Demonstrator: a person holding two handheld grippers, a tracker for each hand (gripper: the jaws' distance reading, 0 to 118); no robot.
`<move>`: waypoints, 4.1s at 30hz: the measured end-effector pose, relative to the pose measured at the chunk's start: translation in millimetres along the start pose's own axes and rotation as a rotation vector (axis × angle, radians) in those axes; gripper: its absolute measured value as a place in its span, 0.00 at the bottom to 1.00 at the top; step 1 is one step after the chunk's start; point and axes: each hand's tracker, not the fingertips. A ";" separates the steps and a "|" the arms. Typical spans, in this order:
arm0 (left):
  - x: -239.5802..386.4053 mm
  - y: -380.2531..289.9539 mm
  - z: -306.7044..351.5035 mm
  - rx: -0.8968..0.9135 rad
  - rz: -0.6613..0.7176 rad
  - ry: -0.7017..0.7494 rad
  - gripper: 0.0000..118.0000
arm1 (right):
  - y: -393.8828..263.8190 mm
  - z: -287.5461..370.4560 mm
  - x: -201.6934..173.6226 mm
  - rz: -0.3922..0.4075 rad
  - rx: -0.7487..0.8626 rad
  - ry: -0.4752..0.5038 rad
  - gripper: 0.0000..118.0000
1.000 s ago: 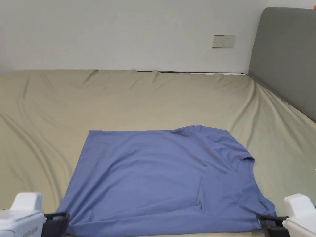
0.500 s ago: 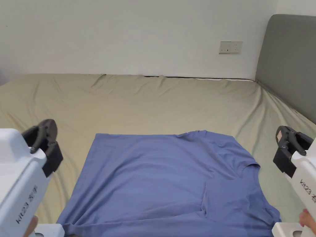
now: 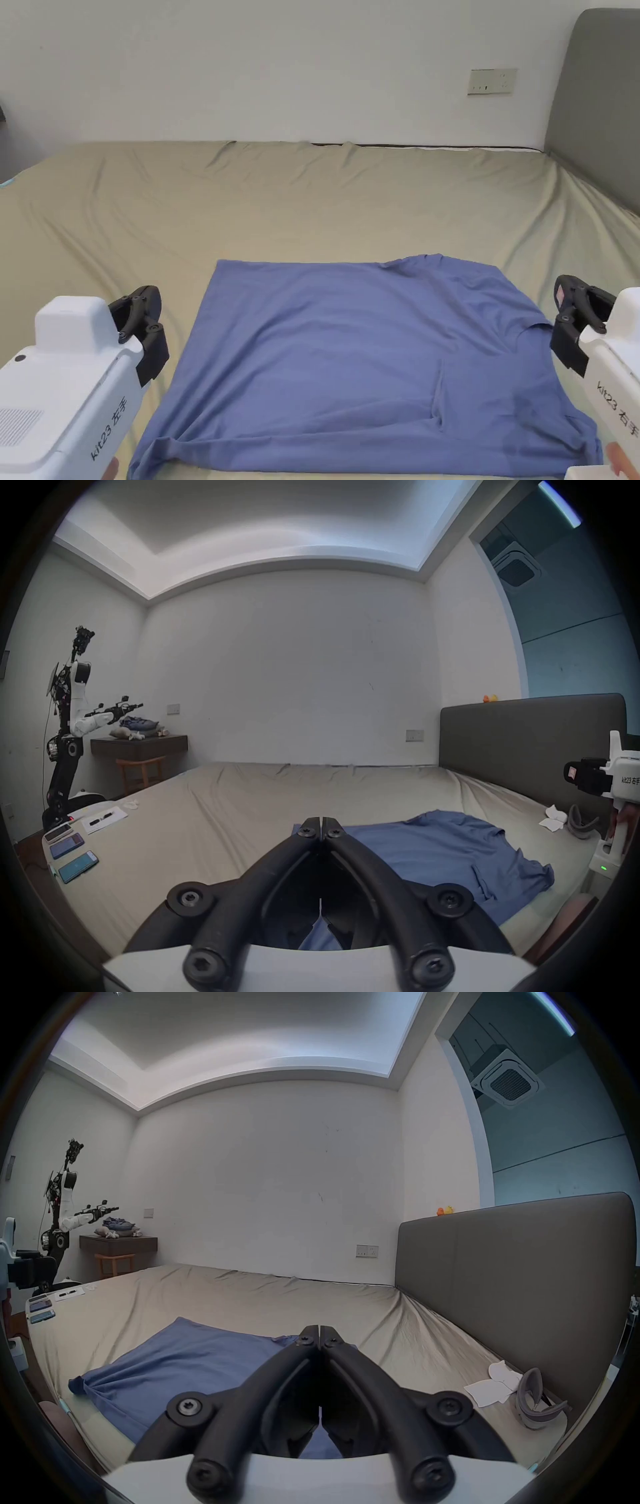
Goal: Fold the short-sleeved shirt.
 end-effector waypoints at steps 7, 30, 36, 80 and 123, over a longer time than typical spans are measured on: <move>-23.4 -10.1 -37.4 -0.447 0.033 -0.066 0.00 | -2.1 1.4 -1.6 -0.004 -0.026 0.022 0.00; -40.9 -106.6 -60.3 -0.658 -0.142 -0.092 0.00 | 2.8 -7.1 0.4 0.036 -0.152 0.093 0.00; -44.9 -79.8 -57.7 -0.558 -0.058 -0.077 0.00 | -27.6 -30.2 50.7 0.202 -0.525 0.074 0.11; -47.0 -79.7 -320.4 -0.830 -0.036 -0.049 0.00 | -118.6 -283.7 82.3 0.082 -0.938 0.083 0.05; -3.2 -20.9 -53.1 -0.128 0.030 -0.010 0.00 | -31.0 -31.4 14.4 0.000 -0.091 -0.024 0.00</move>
